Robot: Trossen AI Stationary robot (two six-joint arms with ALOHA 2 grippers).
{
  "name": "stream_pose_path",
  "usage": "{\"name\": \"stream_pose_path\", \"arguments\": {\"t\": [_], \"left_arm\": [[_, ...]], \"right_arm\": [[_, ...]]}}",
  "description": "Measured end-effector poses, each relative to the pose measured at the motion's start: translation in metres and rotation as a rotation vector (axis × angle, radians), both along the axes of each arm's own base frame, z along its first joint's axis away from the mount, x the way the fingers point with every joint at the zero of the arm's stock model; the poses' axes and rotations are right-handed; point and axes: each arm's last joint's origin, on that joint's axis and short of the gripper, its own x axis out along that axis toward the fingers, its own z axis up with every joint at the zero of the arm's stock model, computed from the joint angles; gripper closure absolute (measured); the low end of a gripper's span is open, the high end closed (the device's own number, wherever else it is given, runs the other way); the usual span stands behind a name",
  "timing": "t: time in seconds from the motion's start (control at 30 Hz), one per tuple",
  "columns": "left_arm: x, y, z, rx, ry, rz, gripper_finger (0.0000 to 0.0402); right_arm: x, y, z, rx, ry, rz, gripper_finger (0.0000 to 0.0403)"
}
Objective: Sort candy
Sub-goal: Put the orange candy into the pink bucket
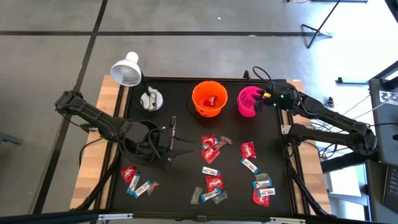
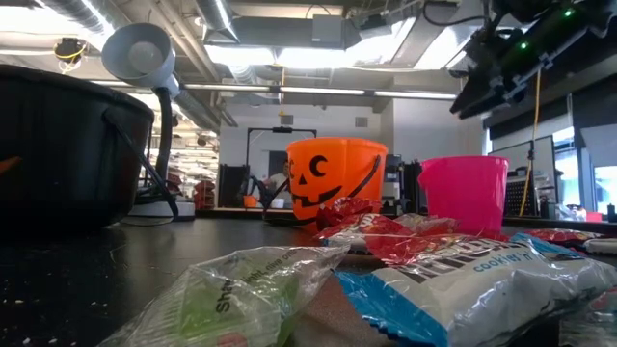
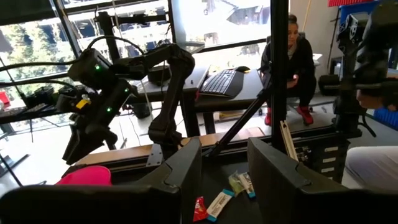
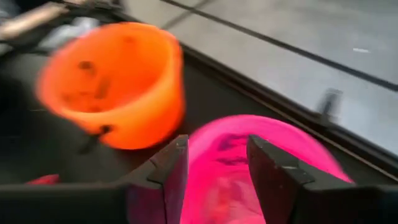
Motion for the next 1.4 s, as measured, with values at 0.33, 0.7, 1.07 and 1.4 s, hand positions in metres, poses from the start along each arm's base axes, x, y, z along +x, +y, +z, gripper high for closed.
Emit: {"name": "stream_pose_path", "arguments": {"t": [0.33,0.7,1.07,1.4], "left_arm": [[0.0,0.0,0.0,0.003,0.001,0.0,0.028],[0.0,0.0,-0.001,-0.018,0.015,-0.007,0.028],[-0.001,-0.002,-0.005,-0.036,0.056,-0.011,0.028],[0.009,-0.011,-0.022,-0.028,0.118,-0.028,0.028]], "right_arm": [[0.004,0.017,0.016,0.102,-0.233,0.233,0.0268],[0.028,0.08,0.015,-0.017,-0.181,0.495,0.0283],[0.06,0.146,-0.022,0.05,0.001,0.677,0.0284],[0.08,0.198,-0.078,0.151,0.259,0.723,0.0284]]}}
